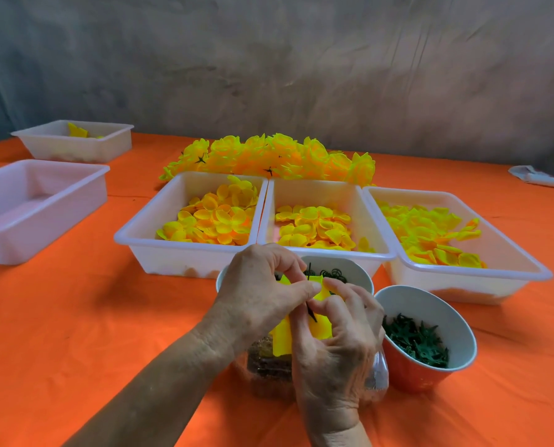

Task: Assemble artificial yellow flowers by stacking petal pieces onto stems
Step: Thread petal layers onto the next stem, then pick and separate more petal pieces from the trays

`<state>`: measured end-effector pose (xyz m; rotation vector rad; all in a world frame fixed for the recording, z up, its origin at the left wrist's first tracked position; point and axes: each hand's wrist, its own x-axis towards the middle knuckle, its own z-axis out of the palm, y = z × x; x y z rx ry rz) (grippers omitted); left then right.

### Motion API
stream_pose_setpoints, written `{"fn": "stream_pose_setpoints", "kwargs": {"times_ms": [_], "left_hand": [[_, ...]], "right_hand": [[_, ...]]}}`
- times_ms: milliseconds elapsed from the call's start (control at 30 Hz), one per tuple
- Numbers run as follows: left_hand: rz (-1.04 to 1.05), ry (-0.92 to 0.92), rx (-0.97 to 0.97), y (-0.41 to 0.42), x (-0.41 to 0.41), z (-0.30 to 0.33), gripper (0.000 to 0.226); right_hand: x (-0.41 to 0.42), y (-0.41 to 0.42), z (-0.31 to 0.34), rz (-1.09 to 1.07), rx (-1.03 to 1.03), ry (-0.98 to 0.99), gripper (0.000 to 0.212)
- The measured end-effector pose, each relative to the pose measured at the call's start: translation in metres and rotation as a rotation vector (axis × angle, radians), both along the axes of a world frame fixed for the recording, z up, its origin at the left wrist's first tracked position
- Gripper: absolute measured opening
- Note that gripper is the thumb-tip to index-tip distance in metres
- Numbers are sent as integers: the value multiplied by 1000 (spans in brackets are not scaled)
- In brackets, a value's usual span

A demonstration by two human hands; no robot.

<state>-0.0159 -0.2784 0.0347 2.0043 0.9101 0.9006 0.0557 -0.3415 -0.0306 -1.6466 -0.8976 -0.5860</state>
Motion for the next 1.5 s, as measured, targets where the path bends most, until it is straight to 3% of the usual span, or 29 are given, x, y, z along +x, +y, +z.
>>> {"fn": "stream_pose_setpoints", "kwargs": {"times_ms": [233, 433, 733, 1233, 1400, 1500], "left_hand": [[-36, 5, -49, -5, -3, 6, 15], [-74, -102, -159, 1, -26, 15, 13], [-30, -134, -167, 7, -39, 6, 14], [-35, -233, -137, 12, -37, 11, 15], [43, -393, -143, 15, -31, 21, 22], [43, -427, -134, 17, -28, 27, 19]], "right_hand": [[1, -10, 10, 33, -111, 63, 18], [26, -27, 28, 339, -271, 204, 13], [33, -22, 43, 436, -417, 121, 9], [33, -17, 86, 546, -283, 205, 7], [38, -12, 116, 689, -128, 384, 7], [49, -8, 129, 785, 77, 615, 9]]}}
